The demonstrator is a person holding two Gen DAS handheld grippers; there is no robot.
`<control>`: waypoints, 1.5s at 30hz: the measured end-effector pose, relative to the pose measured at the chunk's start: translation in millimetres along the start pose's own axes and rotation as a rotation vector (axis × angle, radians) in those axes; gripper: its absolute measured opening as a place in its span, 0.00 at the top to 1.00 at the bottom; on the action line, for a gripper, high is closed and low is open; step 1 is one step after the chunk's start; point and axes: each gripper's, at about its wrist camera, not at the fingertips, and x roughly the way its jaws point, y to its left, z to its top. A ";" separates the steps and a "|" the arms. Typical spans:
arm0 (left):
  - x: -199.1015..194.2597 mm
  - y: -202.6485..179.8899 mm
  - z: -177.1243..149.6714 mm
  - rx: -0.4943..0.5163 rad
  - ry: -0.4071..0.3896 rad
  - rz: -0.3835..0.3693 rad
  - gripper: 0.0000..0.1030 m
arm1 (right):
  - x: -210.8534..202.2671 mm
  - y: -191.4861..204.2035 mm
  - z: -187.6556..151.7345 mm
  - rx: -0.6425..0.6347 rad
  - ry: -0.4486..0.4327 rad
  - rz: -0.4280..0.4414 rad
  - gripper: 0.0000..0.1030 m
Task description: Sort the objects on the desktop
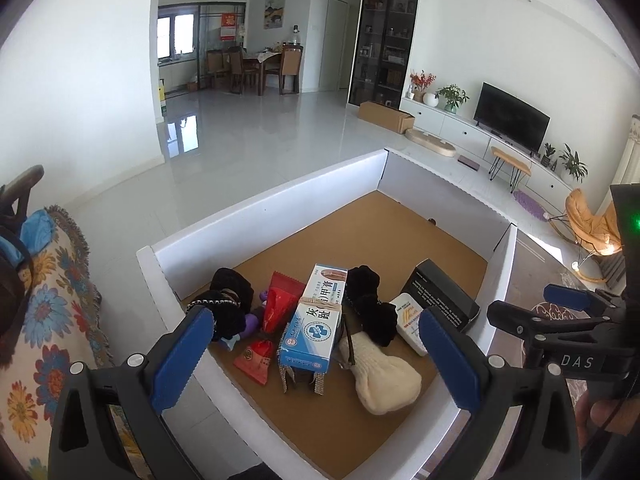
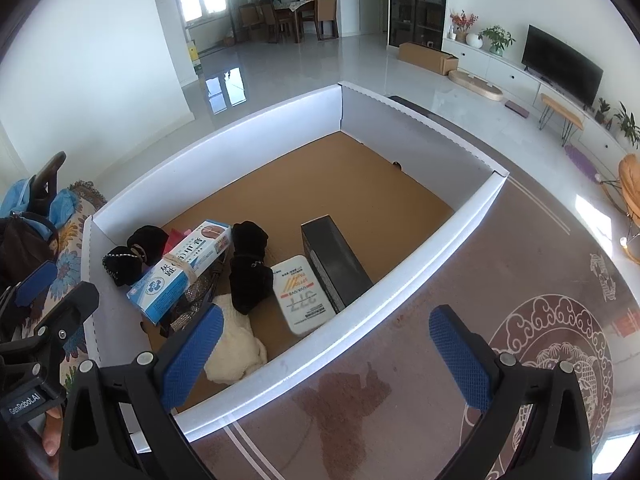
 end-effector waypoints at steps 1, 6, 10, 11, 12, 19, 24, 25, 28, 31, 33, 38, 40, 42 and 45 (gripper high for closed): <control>-2.3 -1.3 0.7 0.009 -0.013 0.010 0.00 | -0.6 1.3 -0.3 -0.008 -0.001 0.000 0.00; -8.1 -7.8 1.3 0.064 -0.063 0.080 0.00 | -1.6 9.2 -1.0 -0.035 -0.005 0.005 0.00; -7.2 -4.6 0.9 0.052 -0.057 0.083 0.00 | 1.0 14.2 -2.7 -0.049 0.001 0.011 0.00; -6.9 -4.0 0.2 0.050 -0.055 0.084 0.00 | 1.3 14.7 -3.0 -0.052 0.002 0.013 0.00; -5.9 -3.2 0.1 0.049 -0.052 0.085 0.00 | 1.8 15.5 -3.3 -0.055 0.003 0.013 0.00; -1.5 1.6 -1.1 0.038 -0.032 0.095 0.00 | 2.5 21.1 -4.6 -0.076 0.007 0.011 0.00; -0.4 3.6 -2.6 0.032 -0.023 0.101 0.00 | 2.4 23.5 -4.7 -0.082 0.011 0.009 0.00; -0.6 3.7 -3.1 0.032 -0.023 0.102 0.00 | 2.5 24.1 -5.0 -0.083 0.012 0.009 0.00; -0.8 3.7 -3.4 0.035 -0.026 0.105 0.00 | 3.0 26.6 -6.2 -0.090 0.017 0.008 0.00; -1.3 4.0 -3.5 0.034 -0.025 0.102 0.00 | 2.7 29.7 -6.6 -0.102 0.021 0.005 0.00; -2.3 4.1 -3.3 0.033 -0.027 0.101 0.00 | 1.1 30.9 -6.3 -0.108 0.020 0.003 0.00; -4.5 3.7 -2.6 0.030 -0.028 0.094 0.00 | -2.3 34.1 -3.8 -0.115 0.018 0.002 0.00; -5.1 3.2 -1.9 0.029 -0.027 0.086 0.00 | -3.1 35.8 -3.2 -0.121 0.019 0.001 0.00; -6.4 2.5 -1.4 0.027 -0.029 0.087 0.00 | -3.3 37.1 -3.2 -0.127 0.021 0.000 0.00; -7.3 2.2 -1.6 0.027 -0.035 0.088 0.00 | -2.2 38.5 -3.9 -0.133 0.024 -0.004 0.00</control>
